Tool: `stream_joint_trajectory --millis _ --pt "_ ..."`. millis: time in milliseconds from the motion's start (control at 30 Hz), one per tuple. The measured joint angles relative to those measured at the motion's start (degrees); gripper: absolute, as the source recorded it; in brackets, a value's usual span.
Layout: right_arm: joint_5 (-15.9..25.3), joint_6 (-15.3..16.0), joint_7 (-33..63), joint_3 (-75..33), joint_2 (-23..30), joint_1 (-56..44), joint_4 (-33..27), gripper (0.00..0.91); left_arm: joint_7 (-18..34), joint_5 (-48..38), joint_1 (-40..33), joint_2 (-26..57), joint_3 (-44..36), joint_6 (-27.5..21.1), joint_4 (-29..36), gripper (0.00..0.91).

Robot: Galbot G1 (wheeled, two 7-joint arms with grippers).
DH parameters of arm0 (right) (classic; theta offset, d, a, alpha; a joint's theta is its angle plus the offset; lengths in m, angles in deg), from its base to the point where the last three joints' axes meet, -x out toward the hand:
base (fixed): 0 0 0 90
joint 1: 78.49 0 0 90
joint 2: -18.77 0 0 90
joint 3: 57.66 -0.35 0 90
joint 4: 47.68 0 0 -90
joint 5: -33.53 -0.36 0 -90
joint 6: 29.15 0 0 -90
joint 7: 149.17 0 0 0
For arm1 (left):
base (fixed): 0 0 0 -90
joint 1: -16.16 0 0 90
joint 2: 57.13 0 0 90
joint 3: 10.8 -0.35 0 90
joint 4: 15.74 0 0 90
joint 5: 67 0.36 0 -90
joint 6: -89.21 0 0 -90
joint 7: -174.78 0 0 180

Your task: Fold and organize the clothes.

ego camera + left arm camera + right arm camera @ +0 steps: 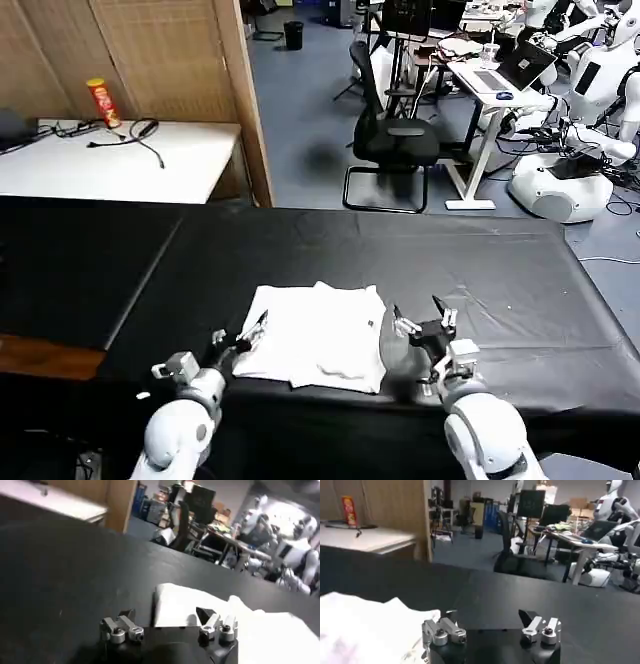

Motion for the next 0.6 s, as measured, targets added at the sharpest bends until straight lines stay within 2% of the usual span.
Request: stream_joint_trajectory --millis 33,67,367,600 --pt "0.0 -0.07 -0.06 0.0 0.08 -0.04 0.11 0.878 -0.13 -0.4 0.35 -0.07 0.07 0.06 0.07 0.137" --pt "0.0 -0.14 -0.12 -0.02 0.15 -0.08 0.24 0.878 -0.16 -1.0 0.67 -0.17 0.15 0.1 0.11 0.0" --pt "-0.05 -0.95 -0.72 -0.6 0.33 -0.19 0.8 0.878 -0.17 -6.4 1.62 -0.66 1.11 -1.2 -0.01 0.0" --pt "-0.13 -1.07 -0.81 -1.19 0.5 -0.16 0.76 0.878 -0.14 -5.01 0.72 -0.34 1.02 -3.05 0.97 0.0"
